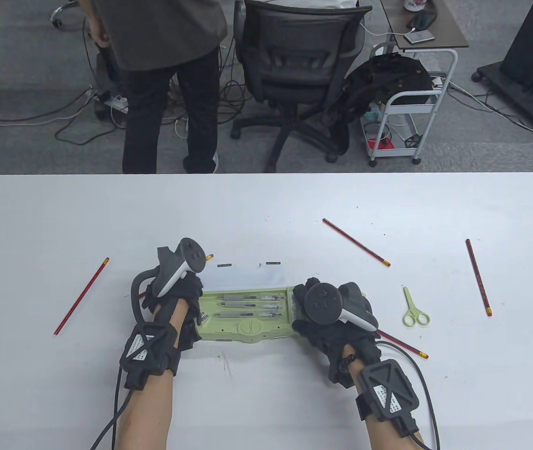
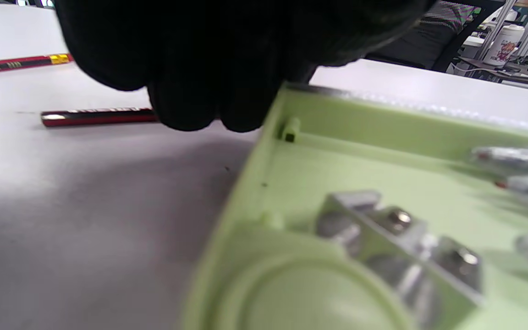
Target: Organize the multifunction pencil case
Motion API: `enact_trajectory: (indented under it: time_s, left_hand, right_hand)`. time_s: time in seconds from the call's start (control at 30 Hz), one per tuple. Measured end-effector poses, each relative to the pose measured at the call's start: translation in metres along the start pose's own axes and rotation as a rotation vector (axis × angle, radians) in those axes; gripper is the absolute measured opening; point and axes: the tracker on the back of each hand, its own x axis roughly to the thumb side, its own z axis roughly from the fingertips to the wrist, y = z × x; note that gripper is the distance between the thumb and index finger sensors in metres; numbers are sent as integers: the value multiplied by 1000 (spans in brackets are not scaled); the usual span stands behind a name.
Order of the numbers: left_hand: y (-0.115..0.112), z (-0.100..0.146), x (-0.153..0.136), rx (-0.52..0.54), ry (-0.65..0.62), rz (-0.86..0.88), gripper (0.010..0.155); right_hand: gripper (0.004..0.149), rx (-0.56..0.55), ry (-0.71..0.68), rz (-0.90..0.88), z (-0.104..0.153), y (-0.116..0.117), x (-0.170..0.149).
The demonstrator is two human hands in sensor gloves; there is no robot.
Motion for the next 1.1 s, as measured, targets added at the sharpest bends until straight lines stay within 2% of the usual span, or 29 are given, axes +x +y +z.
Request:
enact_trajectory:
  time_s: [0.33,0.43,0.6,0.67,0.8,0.97,1.1]
  left_hand:
    - [-2,-12,3,-28,-3,119,58]
    - [0,-10,2,4,-18,170,61]
    - [7,0,-2,97,-77,228,76]
    - [10,5,-7,129,-105,308,79]
    - [17,15,-19,160,-157,398,75]
    - [19,33,-34,226,-219,418,69]
    - [19,47,-41,213,-255,453,69]
  right_hand:
    - [76,10,1,-22,-1,-1,-1]
    - [76,9,2,-26,-1,-1,-1]
    - [76,4,8,-35,0,-2,-2]
    - [76,0,11,-38,0,-2,-2]
    - [76,-8,15,-41,1,-2,-3]
    - [76,-16,17,-48,1,-3,-4]
    - [76,-23,20,-52,1,-3,-5]
